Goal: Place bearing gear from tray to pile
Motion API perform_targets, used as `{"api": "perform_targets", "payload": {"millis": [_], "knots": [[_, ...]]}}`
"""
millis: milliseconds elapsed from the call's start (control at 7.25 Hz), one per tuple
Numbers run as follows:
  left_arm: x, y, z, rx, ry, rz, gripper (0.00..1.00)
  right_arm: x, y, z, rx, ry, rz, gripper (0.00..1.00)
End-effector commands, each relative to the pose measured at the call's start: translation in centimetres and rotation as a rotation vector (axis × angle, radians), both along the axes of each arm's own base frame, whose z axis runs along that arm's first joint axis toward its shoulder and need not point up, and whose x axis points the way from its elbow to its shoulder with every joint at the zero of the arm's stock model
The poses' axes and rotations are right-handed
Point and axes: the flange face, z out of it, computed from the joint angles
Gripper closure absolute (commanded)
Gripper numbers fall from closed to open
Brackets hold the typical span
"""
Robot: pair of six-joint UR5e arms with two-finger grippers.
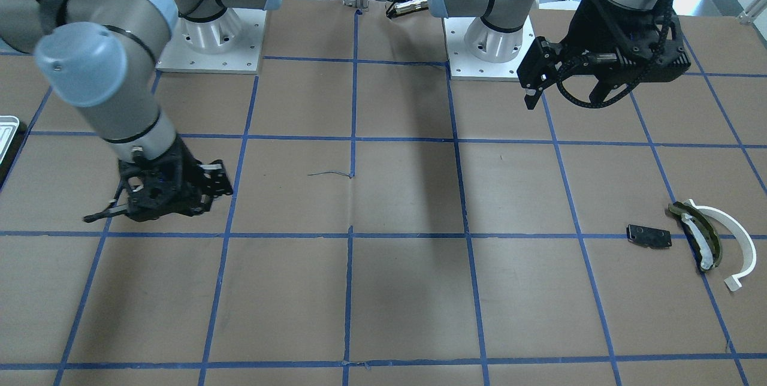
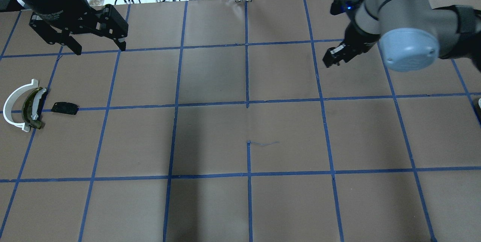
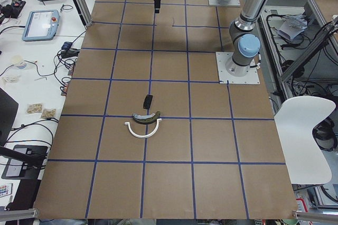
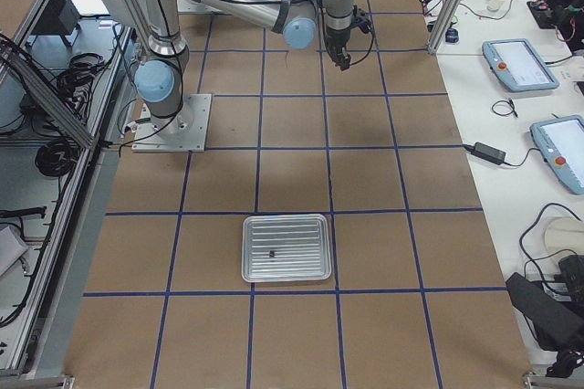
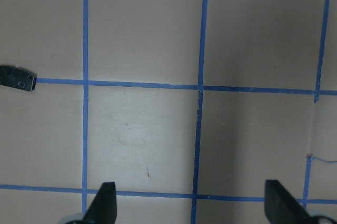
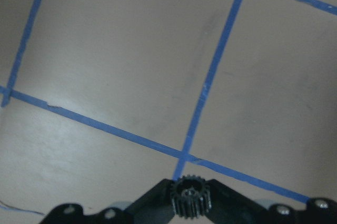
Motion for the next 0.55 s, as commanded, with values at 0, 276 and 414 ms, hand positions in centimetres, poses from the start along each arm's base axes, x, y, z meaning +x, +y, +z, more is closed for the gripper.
{"api": "perform_targets", "payload": {"millis": [0, 276, 414], "knots": [[0.0, 0.0, 0.0, 0.0, 0.0, 0.001, 0.0, 11.4, 2.3, -3.6, 0.04, -0.037, -0.159, 0.83], [0.0, 0.0, 0.0, 0.0, 0.0, 0.001, 0.0, 19.1, 4.4, -9.1, 0.066, -0.022, -0.175, 0.84], [0.0, 0.0, 0.0, 0.0, 0.0, 0.001, 0.0, 20.9, 5.0, -11.3, 0.083, -0.024, -0.215, 0.84]]}}
